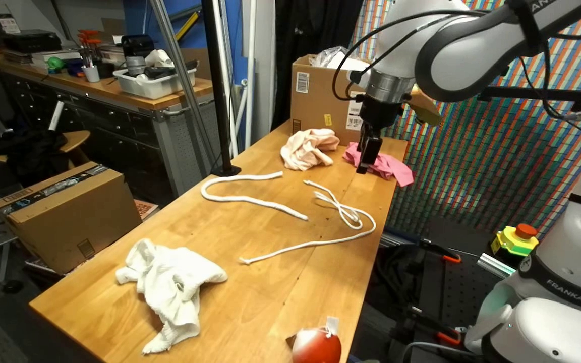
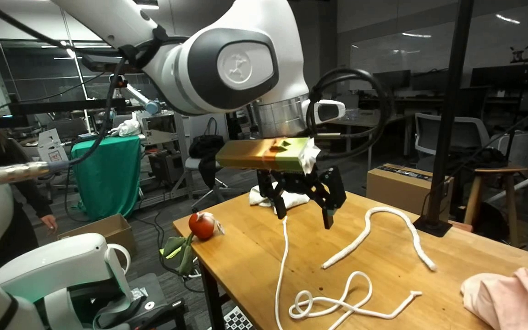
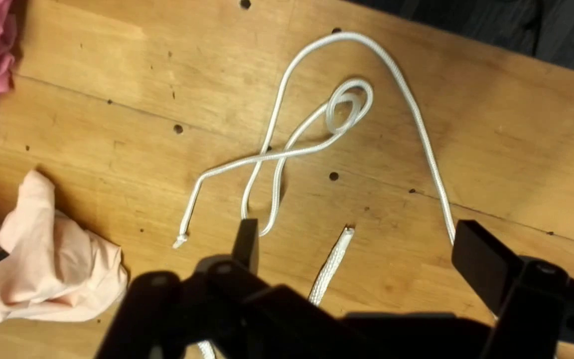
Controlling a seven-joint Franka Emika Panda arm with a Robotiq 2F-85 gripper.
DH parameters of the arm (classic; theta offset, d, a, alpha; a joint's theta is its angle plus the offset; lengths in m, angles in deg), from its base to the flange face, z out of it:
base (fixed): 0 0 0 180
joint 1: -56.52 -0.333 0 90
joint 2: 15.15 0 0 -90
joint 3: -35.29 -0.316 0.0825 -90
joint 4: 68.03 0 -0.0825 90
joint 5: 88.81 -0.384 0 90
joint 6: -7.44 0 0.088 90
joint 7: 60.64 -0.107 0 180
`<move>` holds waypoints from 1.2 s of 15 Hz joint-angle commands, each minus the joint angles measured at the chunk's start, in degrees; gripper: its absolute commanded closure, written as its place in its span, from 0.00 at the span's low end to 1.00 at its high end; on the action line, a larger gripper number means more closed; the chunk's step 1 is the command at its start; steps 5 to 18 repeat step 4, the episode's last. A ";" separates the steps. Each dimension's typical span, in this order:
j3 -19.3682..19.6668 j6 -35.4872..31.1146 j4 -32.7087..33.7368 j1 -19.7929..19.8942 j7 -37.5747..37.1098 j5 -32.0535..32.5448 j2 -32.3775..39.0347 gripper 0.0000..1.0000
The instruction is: Separate the things on the table
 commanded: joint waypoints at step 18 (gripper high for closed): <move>5.48 -12.46 -4.22 -0.12 6.82 -2.65 -0.73 0.00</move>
